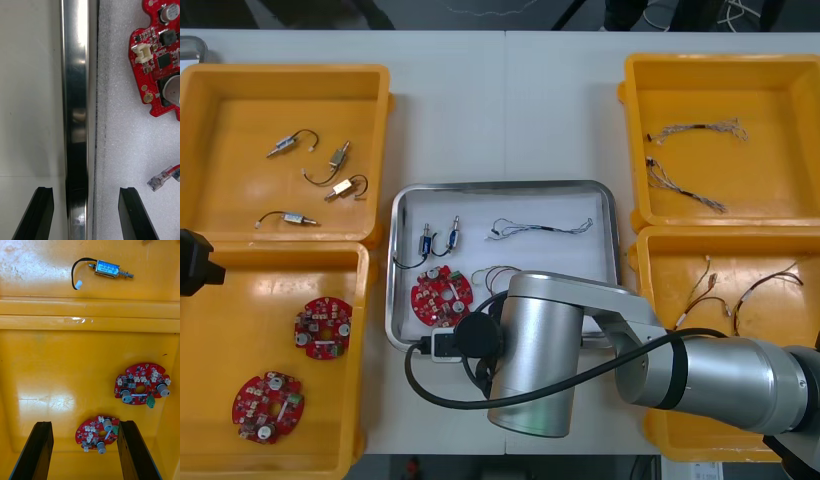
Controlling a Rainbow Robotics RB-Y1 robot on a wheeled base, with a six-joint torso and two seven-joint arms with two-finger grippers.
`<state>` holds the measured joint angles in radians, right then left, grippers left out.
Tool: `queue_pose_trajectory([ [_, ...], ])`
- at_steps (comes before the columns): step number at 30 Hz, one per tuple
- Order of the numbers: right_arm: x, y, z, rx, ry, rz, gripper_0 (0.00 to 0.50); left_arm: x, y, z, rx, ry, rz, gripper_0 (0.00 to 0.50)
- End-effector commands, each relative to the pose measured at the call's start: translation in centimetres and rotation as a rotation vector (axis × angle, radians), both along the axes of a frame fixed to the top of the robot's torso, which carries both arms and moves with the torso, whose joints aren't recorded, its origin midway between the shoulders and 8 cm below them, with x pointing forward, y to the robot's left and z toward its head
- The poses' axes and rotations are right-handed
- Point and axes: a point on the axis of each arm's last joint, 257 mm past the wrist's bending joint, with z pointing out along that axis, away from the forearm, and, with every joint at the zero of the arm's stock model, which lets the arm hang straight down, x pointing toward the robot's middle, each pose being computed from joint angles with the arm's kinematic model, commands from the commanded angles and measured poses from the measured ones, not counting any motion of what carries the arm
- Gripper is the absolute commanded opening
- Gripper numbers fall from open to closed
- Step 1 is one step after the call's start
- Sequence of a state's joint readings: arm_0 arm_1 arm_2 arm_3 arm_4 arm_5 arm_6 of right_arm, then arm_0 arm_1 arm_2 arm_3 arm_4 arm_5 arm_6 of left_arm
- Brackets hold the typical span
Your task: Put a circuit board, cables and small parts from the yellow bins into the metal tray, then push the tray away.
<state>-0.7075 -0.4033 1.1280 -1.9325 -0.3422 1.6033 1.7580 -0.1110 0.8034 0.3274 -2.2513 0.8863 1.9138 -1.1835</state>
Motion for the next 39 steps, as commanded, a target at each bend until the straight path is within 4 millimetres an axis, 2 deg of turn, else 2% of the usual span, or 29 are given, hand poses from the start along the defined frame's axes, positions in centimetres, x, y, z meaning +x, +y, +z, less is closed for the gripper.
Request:
queue_pose_trajectory([
  [1,-0.4,1.9,0.9,0.007,-0.021,0.045,0.500,-0.4,1.2,1.2,0.063,-0.015,-0.036,0.500],
  [13,-0.9,2.5,1.4,0.019,-0.022,0.058,0.492,-0.4,1.2,1.2,0.063,-0.015,-0.036,0.500],
  [15,-0.9,2.5,1.4,0.021,-0.022,0.059,0.352,-0.4,1.2,1.2,0.063,-0.015,-0.036,0.500],
  [16,-0.9,2.5,1.4,0.019,-0.024,0.058,0.298,-0.4,1.2,1.2,0.063,-0.015,-0.036,0.500],
  [17,-0.9,2.4,1.4,0.019,-0.023,0.056,0.171,-0.4,1.2,1.2,0.063,-0.015,-0.036,0.500],
  [18,-0.9,2.4,1.4,0.019,-0.023,0.054,0.074,-0.4,1.2,1.2,0.063,-0.015,-0.036,0.500],
  [21,-0.9,2.3,1.4,0.017,-0.021,0.053,0.002,-0.4,1.2,1.2,0.063,-0.015,-0.036,0.500],
  [28,-0.1,2.3,1.9,0.015,-0.053,0.051,0.000,-0.4,1.2,1.2,0.063,-0.015,-0.036,0.500],
  [32,0.9,2.2,2.6,0.017,-0.084,0.047,0.000,-0.4,1.2,1.2,0.063,-0.015,-0.036,0.500],
  [39,2.9,2.2,2.7,0.033,-0.114,0.036,0.000,-0.4,1.2,1.2,0.063,-0.015,-0.036,0.500],
])
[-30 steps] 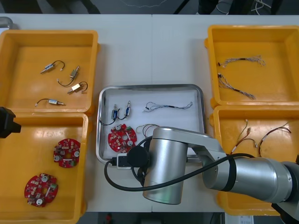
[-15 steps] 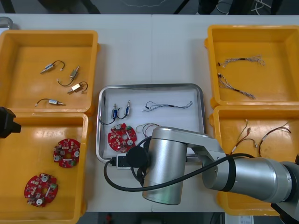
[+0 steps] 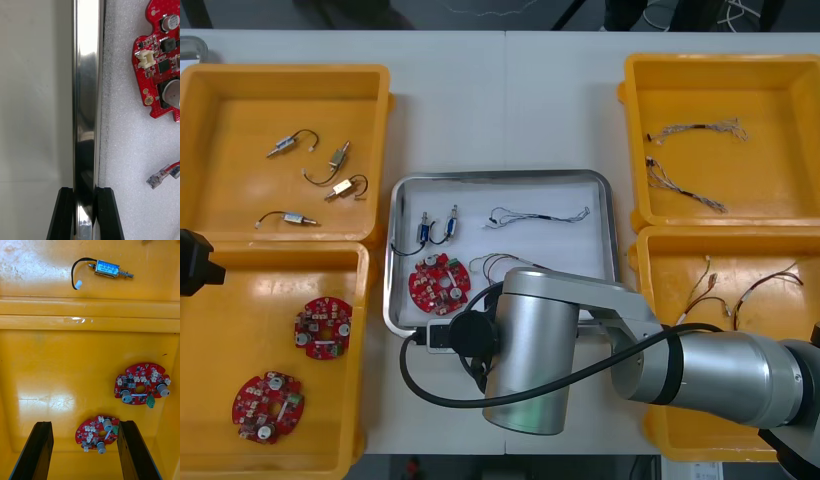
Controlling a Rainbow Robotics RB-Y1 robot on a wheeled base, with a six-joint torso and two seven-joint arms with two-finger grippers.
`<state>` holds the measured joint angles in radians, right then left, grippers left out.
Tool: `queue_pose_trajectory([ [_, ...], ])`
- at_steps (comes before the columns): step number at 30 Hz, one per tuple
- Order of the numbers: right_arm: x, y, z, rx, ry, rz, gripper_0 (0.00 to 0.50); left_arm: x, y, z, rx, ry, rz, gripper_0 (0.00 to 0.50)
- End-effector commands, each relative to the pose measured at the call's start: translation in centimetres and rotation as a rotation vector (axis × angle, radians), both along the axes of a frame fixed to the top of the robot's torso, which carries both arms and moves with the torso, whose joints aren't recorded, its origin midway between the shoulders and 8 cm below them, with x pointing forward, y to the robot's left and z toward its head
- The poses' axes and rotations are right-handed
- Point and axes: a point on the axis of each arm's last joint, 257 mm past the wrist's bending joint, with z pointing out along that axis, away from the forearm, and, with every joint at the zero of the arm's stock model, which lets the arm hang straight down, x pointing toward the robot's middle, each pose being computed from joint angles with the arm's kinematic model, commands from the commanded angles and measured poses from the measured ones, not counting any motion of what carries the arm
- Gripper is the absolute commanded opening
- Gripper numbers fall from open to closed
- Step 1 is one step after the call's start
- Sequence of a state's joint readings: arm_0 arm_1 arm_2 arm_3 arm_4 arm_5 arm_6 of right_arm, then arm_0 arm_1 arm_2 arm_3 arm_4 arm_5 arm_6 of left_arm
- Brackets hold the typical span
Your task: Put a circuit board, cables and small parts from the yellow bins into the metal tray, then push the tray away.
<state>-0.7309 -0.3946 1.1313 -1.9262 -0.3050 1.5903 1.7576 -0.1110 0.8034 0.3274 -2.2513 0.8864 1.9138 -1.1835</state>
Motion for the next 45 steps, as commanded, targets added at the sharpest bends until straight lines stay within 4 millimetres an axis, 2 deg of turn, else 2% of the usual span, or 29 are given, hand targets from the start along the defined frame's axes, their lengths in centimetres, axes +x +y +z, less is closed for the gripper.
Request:
queue_pose_trajectory([
  [1,1.7,1.5,1.7,0.024,-0.061,0.026,0.000,-0.4,1.2,1.2,0.063,-0.015,-0.036,0.500],
  [5,2.7,1.6,2.4,0.022,-0.083,0.023,0.000,-0.4,1.2,1.2,0.063,-0.015,-0.036,0.500],
  [12,4.3,0.5,3.3,0.007,-0.117,0.005,0.000,-0.4,1.2,1.2,0.063,-0.015,-0.036,0.500],
  [17,5.3,0.4,4.5,0.009,-0.145,-0.001,0.000,-0.4,1.2,1.2,0.063,-0.015,-0.036,0.500],
  [24,7.4,0.0,6.1,-0.008,-0.190,-0.022,0.000,-0.4,1.2,1.2,0.063,-0.015,-0.036,0.500],
  [33,10.4,0.4,8.4,-0.003,-0.248,-0.031,0.000,-0.4,1.2,1.2,0.063,-0.015,-0.036,0.500],
  [45,13.9,0.1,9.8,0.018,-0.290,-0.058,0.000,-0.4,1.2,1.2,0.063,-0.015,-0.036,0.500],
])
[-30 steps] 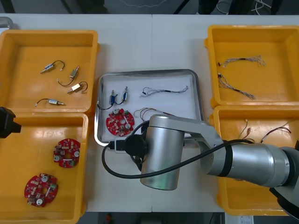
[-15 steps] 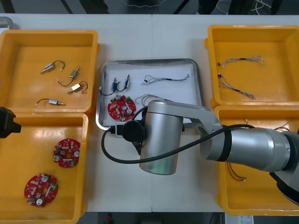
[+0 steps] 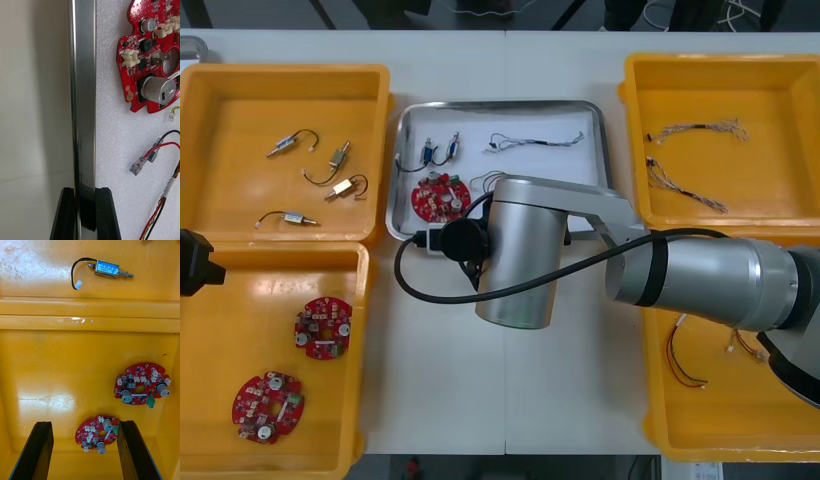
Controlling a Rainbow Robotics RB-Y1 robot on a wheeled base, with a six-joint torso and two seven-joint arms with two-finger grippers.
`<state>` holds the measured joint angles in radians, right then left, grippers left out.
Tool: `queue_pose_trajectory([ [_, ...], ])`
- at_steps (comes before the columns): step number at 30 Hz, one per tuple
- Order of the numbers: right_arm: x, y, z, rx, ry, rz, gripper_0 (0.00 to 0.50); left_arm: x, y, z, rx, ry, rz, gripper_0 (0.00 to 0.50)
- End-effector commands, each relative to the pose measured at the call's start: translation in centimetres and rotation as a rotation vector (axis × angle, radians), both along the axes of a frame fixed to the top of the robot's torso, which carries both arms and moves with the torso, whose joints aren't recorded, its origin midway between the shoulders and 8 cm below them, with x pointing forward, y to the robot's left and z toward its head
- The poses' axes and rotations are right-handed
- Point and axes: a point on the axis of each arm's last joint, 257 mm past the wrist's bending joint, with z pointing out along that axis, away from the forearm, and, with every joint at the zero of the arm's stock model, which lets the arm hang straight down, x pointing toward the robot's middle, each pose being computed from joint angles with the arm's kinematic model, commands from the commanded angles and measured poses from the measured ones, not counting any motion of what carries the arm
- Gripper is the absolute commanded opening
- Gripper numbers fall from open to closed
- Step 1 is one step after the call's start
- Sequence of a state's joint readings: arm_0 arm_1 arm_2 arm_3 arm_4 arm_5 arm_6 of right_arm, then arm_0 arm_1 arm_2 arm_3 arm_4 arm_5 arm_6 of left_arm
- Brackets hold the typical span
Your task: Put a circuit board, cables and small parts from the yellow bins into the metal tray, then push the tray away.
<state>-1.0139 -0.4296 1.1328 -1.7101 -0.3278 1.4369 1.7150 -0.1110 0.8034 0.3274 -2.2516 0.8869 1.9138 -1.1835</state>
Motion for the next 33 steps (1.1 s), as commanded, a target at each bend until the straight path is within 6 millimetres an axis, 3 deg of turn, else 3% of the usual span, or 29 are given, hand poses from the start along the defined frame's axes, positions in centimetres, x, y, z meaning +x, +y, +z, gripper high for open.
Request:
queue_pose_trajectory([
  [1,2.2,-0.2,2.2,0.015,-0.053,-0.018,0.000,-0.4,1.2,1.2,0.064,-0.015,-0.035,0.500],
  [12,4.9,-0.4,2.8,0.041,-0.067,-0.035,0.000,-0.4,1.2,1.2,0.064,-0.015,-0.035,0.500],
  [33,9.8,1.5,5.2,0.108,-0.140,0.053,0.000,-0.4,1.2,1.2,0.064,-0.015,-0.035,0.500],
])
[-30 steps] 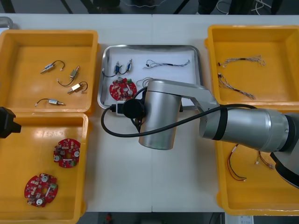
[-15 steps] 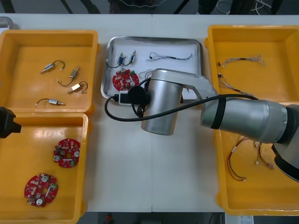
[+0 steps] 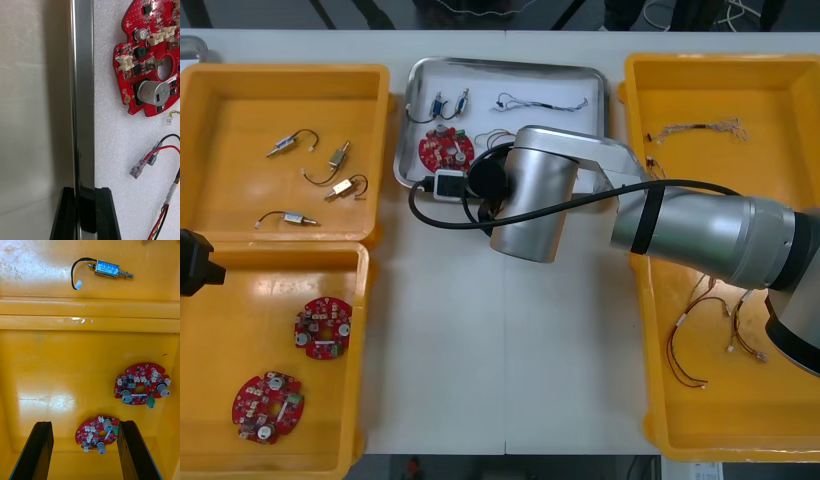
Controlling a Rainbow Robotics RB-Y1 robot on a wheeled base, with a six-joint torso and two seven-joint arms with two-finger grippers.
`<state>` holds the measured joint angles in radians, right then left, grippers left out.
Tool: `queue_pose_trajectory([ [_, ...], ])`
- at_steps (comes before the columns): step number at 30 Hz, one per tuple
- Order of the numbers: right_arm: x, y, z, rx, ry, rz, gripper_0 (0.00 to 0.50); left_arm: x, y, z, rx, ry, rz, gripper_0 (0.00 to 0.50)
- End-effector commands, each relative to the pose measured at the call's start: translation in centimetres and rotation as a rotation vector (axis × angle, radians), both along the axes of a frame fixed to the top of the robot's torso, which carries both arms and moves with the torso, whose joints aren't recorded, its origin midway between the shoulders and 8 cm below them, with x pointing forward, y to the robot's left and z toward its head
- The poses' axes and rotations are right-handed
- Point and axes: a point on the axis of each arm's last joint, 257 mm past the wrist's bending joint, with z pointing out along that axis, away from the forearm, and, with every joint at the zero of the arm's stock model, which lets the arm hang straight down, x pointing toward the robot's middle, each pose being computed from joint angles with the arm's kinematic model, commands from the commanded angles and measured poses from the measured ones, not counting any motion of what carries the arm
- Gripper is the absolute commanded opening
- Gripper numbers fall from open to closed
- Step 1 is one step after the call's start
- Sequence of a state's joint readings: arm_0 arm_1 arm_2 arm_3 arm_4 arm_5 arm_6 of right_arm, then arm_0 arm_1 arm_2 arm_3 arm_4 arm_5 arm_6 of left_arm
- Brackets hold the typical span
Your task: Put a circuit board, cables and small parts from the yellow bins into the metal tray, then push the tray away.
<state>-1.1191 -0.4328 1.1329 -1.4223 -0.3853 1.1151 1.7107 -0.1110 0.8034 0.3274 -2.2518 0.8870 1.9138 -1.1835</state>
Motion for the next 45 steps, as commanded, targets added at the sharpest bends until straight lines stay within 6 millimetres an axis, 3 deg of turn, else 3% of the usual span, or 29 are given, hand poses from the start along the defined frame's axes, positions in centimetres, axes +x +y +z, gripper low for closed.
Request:
queue_pose_trajectory([
  [1,2.1,1.0,3.3,-0.013,-0.075,0.057,0.000,-0.4,1.2,1.2,0.064,-0.015,-0.035,0.500],
  [15,4.9,1.5,5.2,-0.018,-0.146,0.125,0.000,-0.4,1.2,1.2,0.064,-0.015,-0.035,0.500],
  [25,5.2,1.6,5.5,-0.019,-0.157,0.134,0.000,-0.4,1.2,1.2,0.064,-0.015,-0.035,0.500],
  [27,5.0,1.8,5.5,-0.015,-0.156,0.139,0.153,-0.4,1.2,1.2,0.064,-0.015,-0.035,0.500],
  [28,4.8,2.1,5.6,-0.010,-0.154,0.141,0.310,-0.4,1.2,1.2,0.064,-0.015,-0.035,0.500],
  [30,4.4,2.3,6.1,-0.003,-0.147,0.134,0.500,-0.4,1.2,1.2,0.064,-0.015,-0.035,0.500],
  [45,-2.0,2.8,6.5,0.121,0.096,0.037,0.500,-0.4,1.2,1.2,0.064,-0.015,-0.035,0.500],
])
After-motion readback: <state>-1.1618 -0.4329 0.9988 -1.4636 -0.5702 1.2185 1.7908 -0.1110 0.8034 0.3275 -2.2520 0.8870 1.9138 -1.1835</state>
